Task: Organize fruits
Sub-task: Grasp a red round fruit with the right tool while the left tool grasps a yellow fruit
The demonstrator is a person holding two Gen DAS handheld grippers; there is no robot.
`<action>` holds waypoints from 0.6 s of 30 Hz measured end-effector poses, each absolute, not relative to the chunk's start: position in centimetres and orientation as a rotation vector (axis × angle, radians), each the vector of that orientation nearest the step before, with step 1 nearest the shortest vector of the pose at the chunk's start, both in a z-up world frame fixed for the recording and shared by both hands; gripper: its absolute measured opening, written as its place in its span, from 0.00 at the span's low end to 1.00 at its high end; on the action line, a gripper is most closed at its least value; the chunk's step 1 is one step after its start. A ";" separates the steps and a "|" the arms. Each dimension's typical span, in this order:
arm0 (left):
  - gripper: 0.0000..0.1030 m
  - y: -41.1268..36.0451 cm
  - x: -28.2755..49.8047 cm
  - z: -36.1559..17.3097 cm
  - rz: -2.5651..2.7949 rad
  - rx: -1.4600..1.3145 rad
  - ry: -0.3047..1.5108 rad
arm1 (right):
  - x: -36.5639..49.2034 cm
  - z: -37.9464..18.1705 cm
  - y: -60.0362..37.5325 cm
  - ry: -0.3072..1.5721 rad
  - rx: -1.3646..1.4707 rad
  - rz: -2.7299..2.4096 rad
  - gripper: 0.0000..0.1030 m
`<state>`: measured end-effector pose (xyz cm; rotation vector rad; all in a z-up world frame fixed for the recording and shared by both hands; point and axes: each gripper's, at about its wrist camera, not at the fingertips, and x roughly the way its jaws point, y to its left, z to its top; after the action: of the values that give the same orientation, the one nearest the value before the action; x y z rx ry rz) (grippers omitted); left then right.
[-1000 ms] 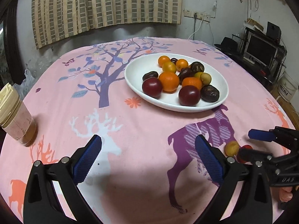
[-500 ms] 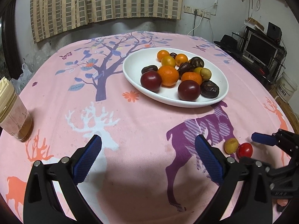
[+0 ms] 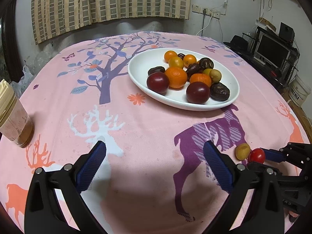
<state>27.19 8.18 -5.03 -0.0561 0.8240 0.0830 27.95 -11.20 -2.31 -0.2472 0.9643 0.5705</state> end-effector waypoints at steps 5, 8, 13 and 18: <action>0.95 7.2 27.0 -5.1 0.007 -0.059 0.817 | 28.7 -1.3 -13.2 0.946 -0.126 0.564 0.28; 0.95 5.5 26.8 -5.0 -0.124 -0.077 0.828 | 29.6 -0.4 -15.6 0.914 -0.026 0.490 0.28; 0.89 0.7 27.0 -5.3 -0.244 0.013 0.830 | 30.6 0.0 -18.3 0.893 0.049 0.367 0.28; 0.57 -2.2 28.6 -6.7 -0.292 0.044 0.885 | 30.9 -0.3 -18.7 0.916 0.085 0.380 0.28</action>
<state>28.65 -2.24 -6.68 0.0441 0.8849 -0.2921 30.88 -18.75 -0.28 0.0849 0.9160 0.3803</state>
